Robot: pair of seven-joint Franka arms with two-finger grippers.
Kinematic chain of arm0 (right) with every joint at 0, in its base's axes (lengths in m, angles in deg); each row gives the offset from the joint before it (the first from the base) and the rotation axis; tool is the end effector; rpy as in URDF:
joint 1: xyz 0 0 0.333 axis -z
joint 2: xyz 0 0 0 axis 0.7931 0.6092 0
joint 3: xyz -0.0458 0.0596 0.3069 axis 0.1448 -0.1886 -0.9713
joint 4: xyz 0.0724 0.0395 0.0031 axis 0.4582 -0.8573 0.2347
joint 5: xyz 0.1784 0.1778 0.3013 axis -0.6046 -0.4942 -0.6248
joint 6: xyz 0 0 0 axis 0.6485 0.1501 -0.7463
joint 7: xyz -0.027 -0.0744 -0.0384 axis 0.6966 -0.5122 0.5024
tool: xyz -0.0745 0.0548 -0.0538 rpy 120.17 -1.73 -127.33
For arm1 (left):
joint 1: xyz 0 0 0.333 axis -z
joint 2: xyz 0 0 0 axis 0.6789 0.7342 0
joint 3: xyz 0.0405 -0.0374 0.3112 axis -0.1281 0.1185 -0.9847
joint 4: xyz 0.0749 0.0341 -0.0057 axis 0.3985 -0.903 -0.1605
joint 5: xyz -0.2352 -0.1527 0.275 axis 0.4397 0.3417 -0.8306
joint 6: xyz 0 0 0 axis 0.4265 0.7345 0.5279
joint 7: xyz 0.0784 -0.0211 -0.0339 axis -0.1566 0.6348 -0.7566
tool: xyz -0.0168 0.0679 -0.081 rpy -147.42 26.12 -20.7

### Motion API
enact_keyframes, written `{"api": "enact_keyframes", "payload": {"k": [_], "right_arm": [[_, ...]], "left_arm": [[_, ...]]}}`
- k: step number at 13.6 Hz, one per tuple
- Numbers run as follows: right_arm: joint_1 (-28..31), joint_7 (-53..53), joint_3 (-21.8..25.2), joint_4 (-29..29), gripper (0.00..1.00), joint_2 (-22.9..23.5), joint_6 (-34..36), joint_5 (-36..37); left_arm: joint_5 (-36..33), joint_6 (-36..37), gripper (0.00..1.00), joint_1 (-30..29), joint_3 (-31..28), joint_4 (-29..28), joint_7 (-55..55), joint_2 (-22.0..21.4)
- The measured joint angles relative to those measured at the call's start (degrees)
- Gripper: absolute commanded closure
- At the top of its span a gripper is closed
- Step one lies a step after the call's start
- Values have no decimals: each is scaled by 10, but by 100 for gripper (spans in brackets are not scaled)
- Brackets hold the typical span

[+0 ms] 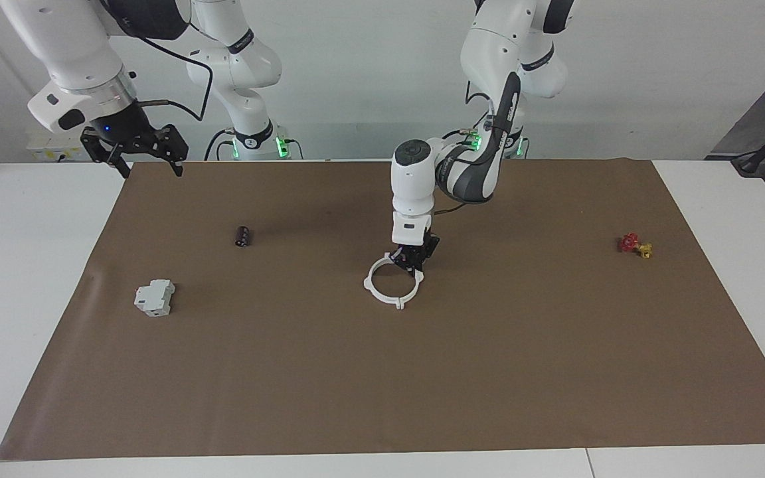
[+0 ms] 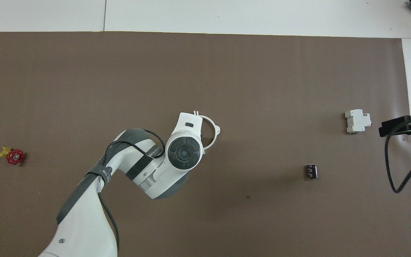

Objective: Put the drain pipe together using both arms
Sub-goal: 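Press the half-rings together with the left gripper to close the ring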

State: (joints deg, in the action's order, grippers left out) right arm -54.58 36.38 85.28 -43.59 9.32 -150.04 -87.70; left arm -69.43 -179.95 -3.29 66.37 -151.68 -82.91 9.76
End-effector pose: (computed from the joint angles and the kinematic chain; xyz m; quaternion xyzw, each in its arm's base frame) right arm 0.5262 -0.0265 0.6167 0.9995 0.0153 -0.0229 0.0125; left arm 0.4774 -0.3863 0.2931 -0.9677 -0.2305 -0.1021 0.0022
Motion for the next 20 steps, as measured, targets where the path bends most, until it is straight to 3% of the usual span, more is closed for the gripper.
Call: {"api": "enact_keyframes", "payload": {"k": [6, 7, 9, 10, 17, 20], "right_arm": [[0, 0, 0, 0, 0, 0, 0, 0], [0, 0, 0, 0, 0, 0, 0, 0], [0, 0, 0, 0, 0, 0, 0, 0], [0, 0, 0, 0, 0, 0, 0, 0], [4, 0, 5, 34, 0, 25, 32, 0], [4, 0, 5, 34, 0, 28, 32, 0]], "left_arm": [[-3, 0, 100, 1, 0, 0, 0, 0], [-3, 0, 88, 1, 0, 0, 0, 0], [-3, 0, 4, 1, 0, 0, 1, 0], [-3, -1, 0, 1, 1, 0, 1, 0], [-3, 4, 0, 3, 0, -1, 0, 4], [-3, 66, 0, 0, -6, 25, 15, -2]]}}
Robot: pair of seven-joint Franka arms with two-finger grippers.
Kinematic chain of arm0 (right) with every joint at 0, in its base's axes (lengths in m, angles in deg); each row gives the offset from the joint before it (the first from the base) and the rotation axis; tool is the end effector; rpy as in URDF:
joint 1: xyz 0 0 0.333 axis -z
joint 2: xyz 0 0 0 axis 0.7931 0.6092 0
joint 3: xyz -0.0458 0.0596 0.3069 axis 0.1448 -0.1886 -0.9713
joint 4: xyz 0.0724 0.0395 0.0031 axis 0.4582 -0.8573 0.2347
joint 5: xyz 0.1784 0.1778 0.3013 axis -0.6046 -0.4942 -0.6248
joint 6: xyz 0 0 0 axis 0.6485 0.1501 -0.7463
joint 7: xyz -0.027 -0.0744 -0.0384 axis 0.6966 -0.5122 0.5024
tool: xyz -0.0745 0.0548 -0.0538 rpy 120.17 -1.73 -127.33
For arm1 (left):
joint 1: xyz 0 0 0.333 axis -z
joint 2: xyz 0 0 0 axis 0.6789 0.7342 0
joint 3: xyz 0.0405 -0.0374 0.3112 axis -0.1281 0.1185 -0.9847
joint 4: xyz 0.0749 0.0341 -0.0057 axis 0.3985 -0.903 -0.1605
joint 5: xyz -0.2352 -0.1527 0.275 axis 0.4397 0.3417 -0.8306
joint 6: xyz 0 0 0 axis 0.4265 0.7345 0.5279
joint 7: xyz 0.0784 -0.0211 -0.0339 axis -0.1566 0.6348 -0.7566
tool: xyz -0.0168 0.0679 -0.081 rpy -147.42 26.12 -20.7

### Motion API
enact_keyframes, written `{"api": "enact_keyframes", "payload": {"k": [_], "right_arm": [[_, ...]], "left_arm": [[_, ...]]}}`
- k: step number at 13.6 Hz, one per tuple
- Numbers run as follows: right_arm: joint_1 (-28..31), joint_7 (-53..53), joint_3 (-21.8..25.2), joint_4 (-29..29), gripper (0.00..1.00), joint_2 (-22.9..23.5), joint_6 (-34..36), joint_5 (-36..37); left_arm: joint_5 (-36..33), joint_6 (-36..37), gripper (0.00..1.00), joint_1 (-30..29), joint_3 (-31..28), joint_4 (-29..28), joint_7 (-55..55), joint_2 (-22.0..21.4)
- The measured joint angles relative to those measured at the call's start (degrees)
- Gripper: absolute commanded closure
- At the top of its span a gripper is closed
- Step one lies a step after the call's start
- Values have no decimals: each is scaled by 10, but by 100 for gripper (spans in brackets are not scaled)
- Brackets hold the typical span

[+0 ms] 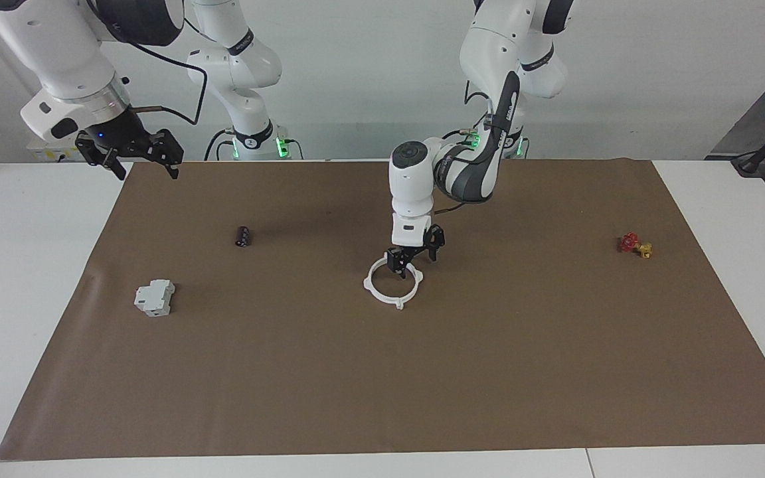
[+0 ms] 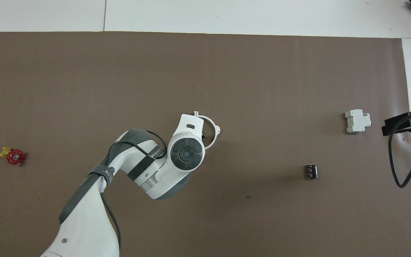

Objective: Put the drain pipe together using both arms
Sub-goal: 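Press the half-rings together with the left gripper to close the ring, then open the left gripper and withdraw it toward its table edge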

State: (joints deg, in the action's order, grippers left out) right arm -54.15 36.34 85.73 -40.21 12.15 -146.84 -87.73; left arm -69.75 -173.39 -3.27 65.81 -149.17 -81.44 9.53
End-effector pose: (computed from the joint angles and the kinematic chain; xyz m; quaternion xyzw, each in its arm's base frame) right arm 0.5356 -0.0343 0.6135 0.9988 0.0067 -0.0461 0.0124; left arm 0.4852 -0.3802 0.3040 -0.9685 -0.2277 -0.0932 0.0378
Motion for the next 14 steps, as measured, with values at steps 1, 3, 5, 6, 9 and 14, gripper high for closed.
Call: {"api": "enact_keyframes", "payload": {"k": [1, 3, 5, 6, 9, 14], "right_arm": [[0, 0, 0, 1, 0, 0, 0, 0], [-1, 0, 0, 2, 0, 0, 0, 0], [-2, 0, 0, 3, 0, 0, 0, 0], [-2, 0, 0, 3, 0, 0, 0, 0], [-2, 0, -1, 4, 0, 0, 0, 0], [-2, 0, -1, 5, 0, 0, 0, 0]], "left_arm": [[0, 23, 0, -9, -3, 10, 22, -10], [1, 80, 0, -54, -4, 20, 109, -48], [29, 142, 0, -113, -7, 22, 240, -97], [43, 169, 0, -140, -8, 22, 308, -120], [53, 226, 0, -216, -10, 22, 468, -161], [55, 230, 0, -303, -10, 18, 632, -166]]}}
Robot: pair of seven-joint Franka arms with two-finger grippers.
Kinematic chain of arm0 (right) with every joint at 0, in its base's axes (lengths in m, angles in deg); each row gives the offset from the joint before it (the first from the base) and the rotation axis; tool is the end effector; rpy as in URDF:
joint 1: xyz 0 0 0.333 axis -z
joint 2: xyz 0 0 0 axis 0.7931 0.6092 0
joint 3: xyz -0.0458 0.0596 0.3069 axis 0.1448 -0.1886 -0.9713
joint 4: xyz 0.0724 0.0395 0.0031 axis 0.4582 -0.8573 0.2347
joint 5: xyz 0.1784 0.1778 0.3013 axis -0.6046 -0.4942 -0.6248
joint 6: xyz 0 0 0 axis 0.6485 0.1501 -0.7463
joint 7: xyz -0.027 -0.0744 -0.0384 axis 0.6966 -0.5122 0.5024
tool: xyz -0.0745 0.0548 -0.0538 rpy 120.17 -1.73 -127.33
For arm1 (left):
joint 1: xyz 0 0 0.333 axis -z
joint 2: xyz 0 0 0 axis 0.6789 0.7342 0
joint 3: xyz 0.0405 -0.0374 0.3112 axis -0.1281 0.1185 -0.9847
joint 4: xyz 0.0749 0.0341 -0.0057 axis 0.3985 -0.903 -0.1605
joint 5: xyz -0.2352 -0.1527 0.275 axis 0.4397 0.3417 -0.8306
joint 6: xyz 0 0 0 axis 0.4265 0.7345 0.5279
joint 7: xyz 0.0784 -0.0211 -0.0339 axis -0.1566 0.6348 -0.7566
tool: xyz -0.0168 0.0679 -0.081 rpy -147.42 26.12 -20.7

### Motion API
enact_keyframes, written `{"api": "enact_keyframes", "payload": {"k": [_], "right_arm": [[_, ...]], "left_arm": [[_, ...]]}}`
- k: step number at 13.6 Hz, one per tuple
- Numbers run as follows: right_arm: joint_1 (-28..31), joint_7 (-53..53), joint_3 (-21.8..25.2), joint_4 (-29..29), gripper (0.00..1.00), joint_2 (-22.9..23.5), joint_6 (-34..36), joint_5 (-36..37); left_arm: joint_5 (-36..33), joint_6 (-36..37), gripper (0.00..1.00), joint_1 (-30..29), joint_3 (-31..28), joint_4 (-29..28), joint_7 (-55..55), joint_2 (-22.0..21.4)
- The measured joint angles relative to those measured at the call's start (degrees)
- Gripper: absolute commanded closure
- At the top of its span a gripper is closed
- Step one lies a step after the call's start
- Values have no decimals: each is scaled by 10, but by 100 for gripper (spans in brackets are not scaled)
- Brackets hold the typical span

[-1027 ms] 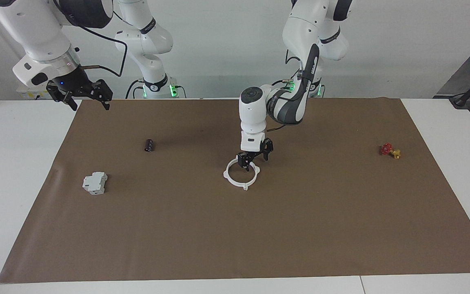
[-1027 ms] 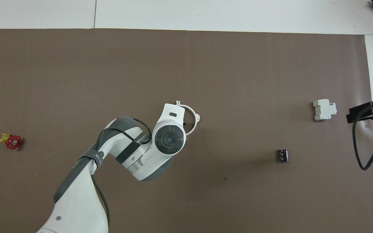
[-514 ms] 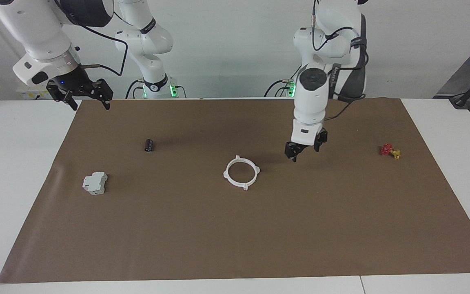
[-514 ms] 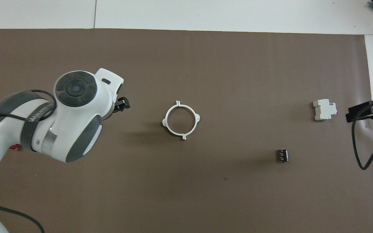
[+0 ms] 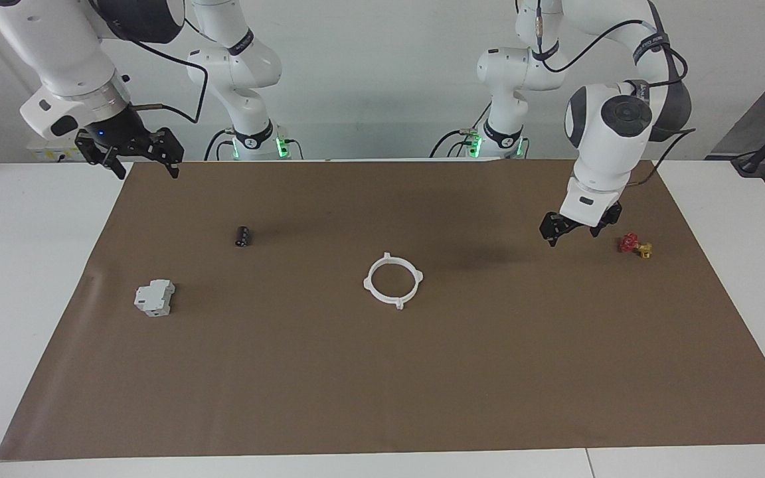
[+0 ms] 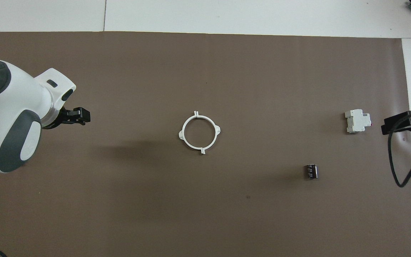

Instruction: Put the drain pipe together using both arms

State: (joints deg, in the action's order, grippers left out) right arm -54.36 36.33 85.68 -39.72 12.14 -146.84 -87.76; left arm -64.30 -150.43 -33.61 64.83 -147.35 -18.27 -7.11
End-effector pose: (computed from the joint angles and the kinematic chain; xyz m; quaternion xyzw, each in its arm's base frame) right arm 0.5360 -0.0318 0.6176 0.9990 0.0088 -0.0417 0.0125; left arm 0.5646 -0.0590 0.4566 -0.9967 -0.0117 0.0062 0.0805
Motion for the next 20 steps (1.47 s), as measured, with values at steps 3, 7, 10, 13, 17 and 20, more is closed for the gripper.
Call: {"api": "enact_keyframes", "payload": {"k": [3, 7, 10, 13, 17, 20], "right_arm": [[-1, 0, 0, 1, 0, 0, -7, 0], [-2, 0, -2, 4, 0, 0, -20, 0], [-2, 0, -2, 5, 0, 0, -20, 0], [-2, 0, -3, 5, 0, -1, -20, 0], [-3, 0, -3, 6, 0, -2, -20, 0], [-3, 0, -4, 6, 0, -2, -20, 0]], "left_arm": [[8, 0, 0, -35, 0, 0, 70, 0], [95, -4, 0, -50, 0, 21, 85, -2], [101, 7, 0, -50, 4, 33, 87, -22], [101, 44, 0, -51, 4, 34, 91, -50], [102, 62, 0, -62, 2, 31, 157, -62], [105, 39, 0, -75, 1, 25, 164, -57]]}}
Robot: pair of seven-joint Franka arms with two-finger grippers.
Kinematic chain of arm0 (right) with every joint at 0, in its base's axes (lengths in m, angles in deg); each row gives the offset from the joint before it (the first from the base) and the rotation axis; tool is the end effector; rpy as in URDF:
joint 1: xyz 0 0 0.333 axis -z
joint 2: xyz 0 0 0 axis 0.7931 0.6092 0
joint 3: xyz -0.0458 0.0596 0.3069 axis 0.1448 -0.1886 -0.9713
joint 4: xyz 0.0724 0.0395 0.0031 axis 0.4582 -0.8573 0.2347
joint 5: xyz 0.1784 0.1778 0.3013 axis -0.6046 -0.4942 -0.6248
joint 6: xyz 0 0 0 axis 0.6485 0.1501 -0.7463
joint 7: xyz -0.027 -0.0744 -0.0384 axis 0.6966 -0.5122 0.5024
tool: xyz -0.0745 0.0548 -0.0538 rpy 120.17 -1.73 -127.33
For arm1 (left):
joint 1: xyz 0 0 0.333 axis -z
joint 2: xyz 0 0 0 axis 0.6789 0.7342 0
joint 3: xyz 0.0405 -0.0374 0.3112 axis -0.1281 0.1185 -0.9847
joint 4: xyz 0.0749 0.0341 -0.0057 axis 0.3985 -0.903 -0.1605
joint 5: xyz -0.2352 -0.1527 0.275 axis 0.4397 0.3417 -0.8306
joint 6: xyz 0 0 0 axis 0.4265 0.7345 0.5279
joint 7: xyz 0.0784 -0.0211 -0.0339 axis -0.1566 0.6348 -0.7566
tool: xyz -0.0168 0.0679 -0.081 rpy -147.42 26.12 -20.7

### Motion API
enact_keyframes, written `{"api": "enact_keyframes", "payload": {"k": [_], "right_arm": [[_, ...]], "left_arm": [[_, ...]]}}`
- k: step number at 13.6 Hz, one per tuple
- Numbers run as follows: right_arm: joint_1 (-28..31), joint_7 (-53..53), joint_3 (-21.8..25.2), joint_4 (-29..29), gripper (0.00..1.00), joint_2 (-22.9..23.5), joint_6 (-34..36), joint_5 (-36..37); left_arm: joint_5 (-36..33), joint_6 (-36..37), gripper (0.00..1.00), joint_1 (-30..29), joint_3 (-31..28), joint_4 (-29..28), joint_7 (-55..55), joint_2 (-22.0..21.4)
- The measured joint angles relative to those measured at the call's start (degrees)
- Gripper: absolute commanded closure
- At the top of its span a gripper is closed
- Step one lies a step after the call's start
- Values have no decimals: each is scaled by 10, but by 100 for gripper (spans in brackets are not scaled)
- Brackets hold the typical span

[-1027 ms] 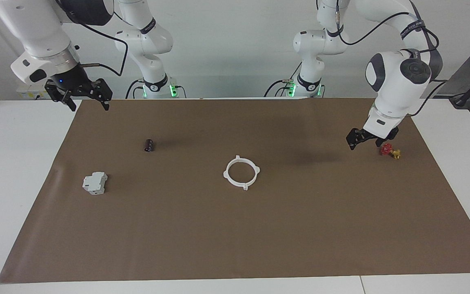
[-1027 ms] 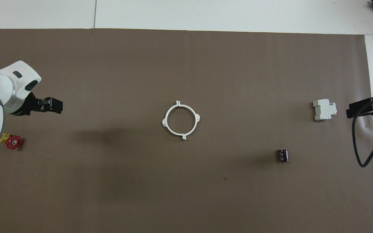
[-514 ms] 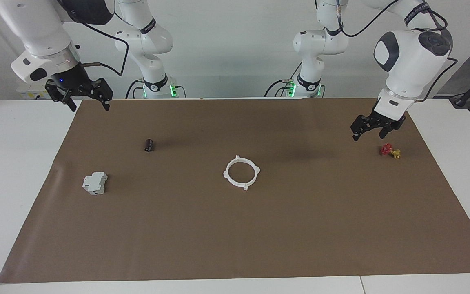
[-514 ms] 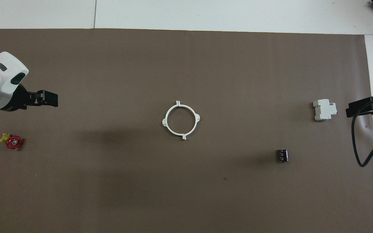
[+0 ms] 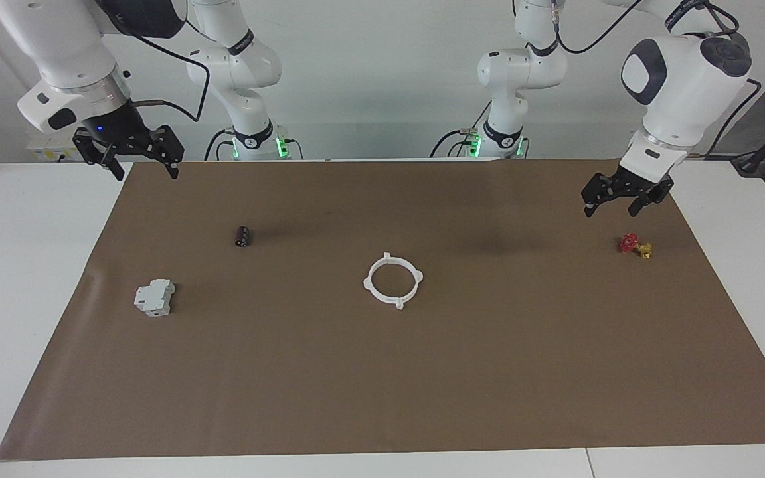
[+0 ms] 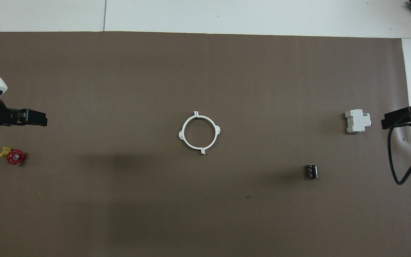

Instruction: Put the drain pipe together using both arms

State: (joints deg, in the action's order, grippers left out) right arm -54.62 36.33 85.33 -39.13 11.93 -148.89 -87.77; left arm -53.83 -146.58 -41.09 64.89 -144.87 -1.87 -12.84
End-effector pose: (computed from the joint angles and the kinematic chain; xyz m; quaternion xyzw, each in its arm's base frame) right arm 0.5396 -0.0262 0.6273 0.9997 0.0143 -0.0168 0.0139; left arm 0.5510 0.0024 0.5264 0.9993 -0.0324 0.0187 0.0072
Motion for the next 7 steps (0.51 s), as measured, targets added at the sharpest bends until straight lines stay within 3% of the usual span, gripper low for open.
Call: {"api": "enact_keyframes", "payload": {"k": [7], "right_arm": [[2, 0, 0, 0, 0, 0, 0, 0]], "left_arm": [[4, -32, 0, 0, 4, -13, -18, 22]]}}
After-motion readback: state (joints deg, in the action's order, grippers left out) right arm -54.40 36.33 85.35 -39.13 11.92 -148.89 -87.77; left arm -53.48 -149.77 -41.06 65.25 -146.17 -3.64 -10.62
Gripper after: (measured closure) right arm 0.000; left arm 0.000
